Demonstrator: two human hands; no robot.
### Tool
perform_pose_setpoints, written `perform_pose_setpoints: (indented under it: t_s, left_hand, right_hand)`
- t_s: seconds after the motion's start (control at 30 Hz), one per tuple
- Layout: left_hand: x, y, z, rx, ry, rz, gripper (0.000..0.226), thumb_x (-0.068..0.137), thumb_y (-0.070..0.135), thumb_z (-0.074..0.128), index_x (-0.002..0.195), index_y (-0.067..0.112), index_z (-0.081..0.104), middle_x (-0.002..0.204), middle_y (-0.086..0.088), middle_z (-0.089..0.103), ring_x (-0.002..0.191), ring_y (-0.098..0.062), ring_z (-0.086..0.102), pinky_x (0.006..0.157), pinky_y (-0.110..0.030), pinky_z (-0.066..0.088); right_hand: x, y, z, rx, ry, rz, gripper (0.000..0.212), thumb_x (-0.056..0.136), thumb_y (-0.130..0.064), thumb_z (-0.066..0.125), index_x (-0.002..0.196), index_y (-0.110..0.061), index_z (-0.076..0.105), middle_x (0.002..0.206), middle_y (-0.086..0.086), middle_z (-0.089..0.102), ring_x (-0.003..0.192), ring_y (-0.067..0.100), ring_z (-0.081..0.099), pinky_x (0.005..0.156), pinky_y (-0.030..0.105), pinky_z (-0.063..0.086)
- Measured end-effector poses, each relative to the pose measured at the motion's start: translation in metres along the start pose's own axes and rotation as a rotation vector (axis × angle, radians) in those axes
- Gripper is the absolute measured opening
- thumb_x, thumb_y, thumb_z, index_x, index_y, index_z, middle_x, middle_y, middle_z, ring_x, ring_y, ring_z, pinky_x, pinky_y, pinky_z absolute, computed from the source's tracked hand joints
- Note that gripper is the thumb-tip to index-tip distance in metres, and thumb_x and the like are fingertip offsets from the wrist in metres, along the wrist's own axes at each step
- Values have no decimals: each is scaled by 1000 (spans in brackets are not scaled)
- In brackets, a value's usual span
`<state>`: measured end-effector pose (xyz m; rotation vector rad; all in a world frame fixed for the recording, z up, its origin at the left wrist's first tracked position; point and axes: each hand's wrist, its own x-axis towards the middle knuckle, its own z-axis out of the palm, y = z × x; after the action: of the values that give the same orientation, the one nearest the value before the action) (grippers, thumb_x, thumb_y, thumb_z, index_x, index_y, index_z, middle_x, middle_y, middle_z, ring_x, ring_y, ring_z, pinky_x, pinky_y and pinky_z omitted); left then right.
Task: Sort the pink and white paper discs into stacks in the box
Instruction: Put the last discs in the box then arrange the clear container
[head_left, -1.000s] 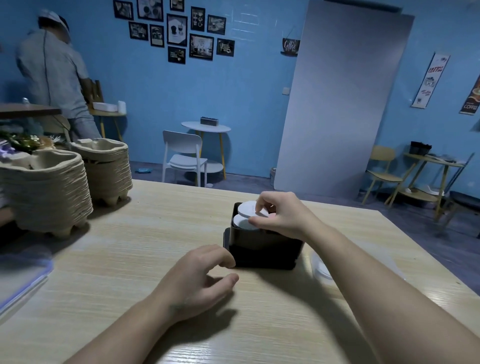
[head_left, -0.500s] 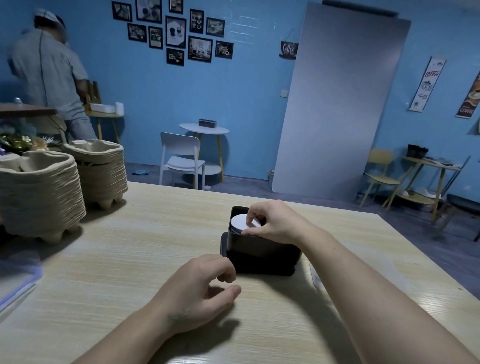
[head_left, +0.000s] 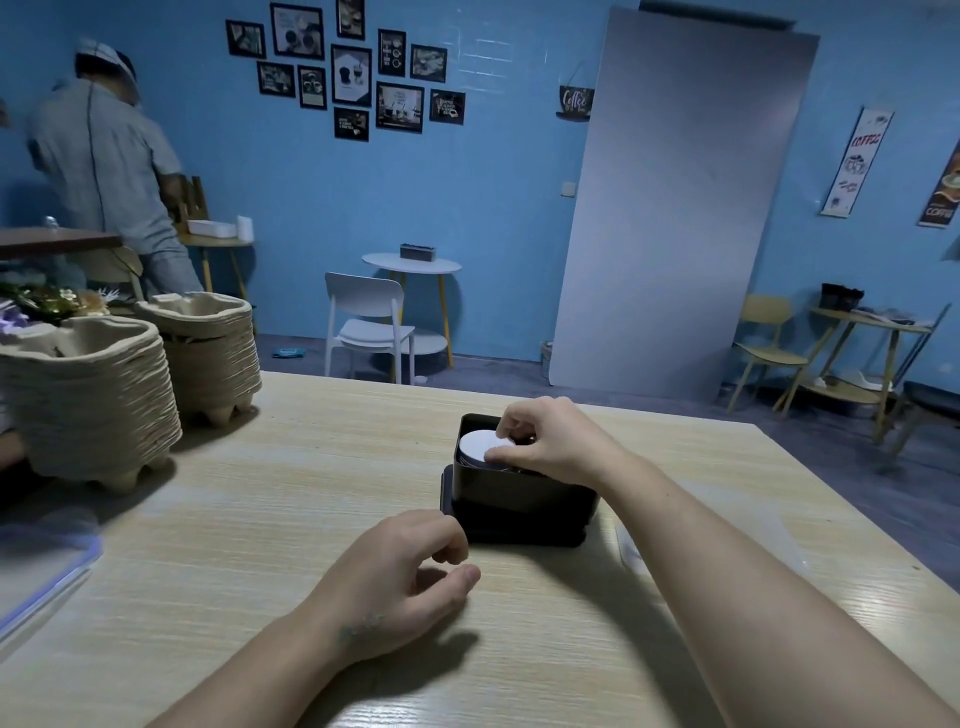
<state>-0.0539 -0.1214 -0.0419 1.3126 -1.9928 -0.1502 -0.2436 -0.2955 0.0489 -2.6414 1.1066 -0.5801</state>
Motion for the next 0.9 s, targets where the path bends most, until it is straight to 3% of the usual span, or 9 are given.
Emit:
perform_pose_setpoints:
  t_s: [0.13, 0.3, 0.43, 0.63, 0.77, 0.9]
  left_hand:
    - [1, 2, 0, 48, -35, -2, 17, 95, 51, 58, 89, 35, 56, 88, 20, 59, 87, 0, 56, 68, -18, 43]
    - [14, 13, 0, 119, -113, 48, 19, 95, 52, 54, 88, 34, 57, 86, 20, 58, 84, 1, 56, 66, -14, 44]
    - [28, 23, 14, 160, -135, 108, 24, 95, 51, 54, 84, 30, 54, 81, 18, 57, 78, 0, 54, 64, -17, 43]
    - [31, 22, 34, 124, -71, 116, 23, 95, 48, 58, 80, 32, 52, 78, 18, 55, 75, -2, 53, 64, -29, 49]
    - [28, 17, 38, 112, -66, 122, 22, 94, 47, 61, 80, 33, 51, 77, 20, 53, 73, 0, 52, 62, -28, 48]
    - [26, 16, 38, 64, -69, 104, 21, 95, 47, 61, 81, 33, 55, 78, 20, 56, 74, -2, 56, 64, -32, 51]
  right_hand:
    - [-16, 6, -15, 93, 74, -10, 15, 87, -36, 78, 82, -24, 71, 80, -7, 74, 80, 13, 69, 78, 40, 58]
    - [-51, 26, -44, 152, 161, -64, 10, 92, -17, 76, 82, -19, 73, 76, -8, 73, 72, 7, 66, 69, 24, 53]
    - [-82, 50, -65, 127, 159, -35, 12, 95, -16, 74, 84, -19, 74, 77, -10, 71, 69, 2, 60, 65, 12, 43]
    - [-116, 103, -73, -43, -50, 118, 19, 90, -17, 76, 82, -32, 67, 82, -14, 68, 76, 3, 63, 70, 18, 46]
    - [-117, 124, -65, -191, -253, 176, 12, 88, -22, 76, 95, -28, 70, 93, -15, 69, 88, 6, 66, 78, 23, 55]
    - [-110, 128, -61, -188, -354, 180, 16, 87, -16, 75, 99, -26, 72, 99, -10, 73, 94, 10, 70, 86, 32, 60]
